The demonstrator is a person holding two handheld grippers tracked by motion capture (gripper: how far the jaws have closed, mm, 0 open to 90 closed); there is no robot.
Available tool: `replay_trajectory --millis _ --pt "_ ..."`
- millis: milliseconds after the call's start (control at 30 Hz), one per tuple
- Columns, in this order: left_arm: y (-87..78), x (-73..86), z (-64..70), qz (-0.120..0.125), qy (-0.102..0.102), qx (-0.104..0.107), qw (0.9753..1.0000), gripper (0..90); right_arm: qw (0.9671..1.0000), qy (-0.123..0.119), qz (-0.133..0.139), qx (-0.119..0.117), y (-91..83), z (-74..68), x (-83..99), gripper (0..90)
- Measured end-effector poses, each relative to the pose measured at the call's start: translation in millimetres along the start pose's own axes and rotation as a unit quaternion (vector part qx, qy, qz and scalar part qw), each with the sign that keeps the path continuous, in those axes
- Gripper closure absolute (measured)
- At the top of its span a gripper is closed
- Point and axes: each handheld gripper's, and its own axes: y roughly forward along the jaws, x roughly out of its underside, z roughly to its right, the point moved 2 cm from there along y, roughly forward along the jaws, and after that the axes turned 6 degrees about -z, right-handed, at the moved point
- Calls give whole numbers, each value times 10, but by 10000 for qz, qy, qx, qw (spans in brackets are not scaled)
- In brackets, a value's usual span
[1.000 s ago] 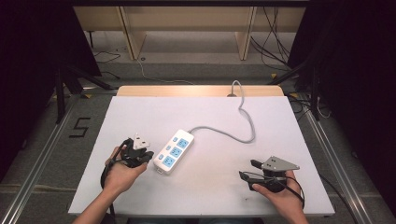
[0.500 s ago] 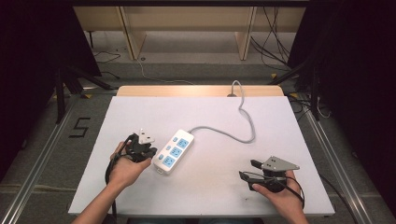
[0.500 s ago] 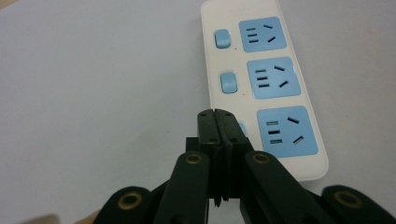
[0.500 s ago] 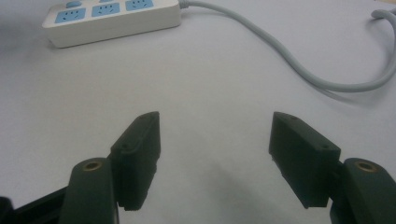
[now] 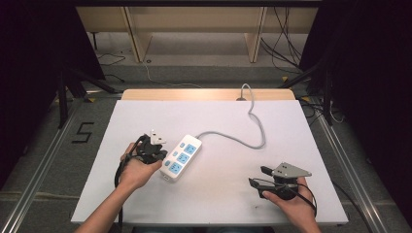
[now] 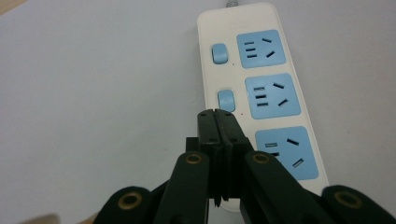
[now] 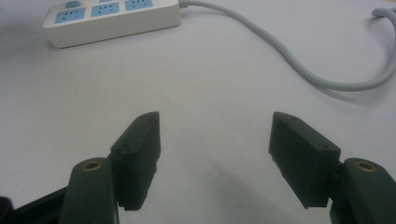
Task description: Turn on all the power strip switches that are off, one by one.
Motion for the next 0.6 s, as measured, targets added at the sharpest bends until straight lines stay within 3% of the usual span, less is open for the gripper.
replay_trajectory --millis 600 --pt "52 -141 1 -95 17 -22 10000 894 10000 8 -11 6 -2 4 3 350"
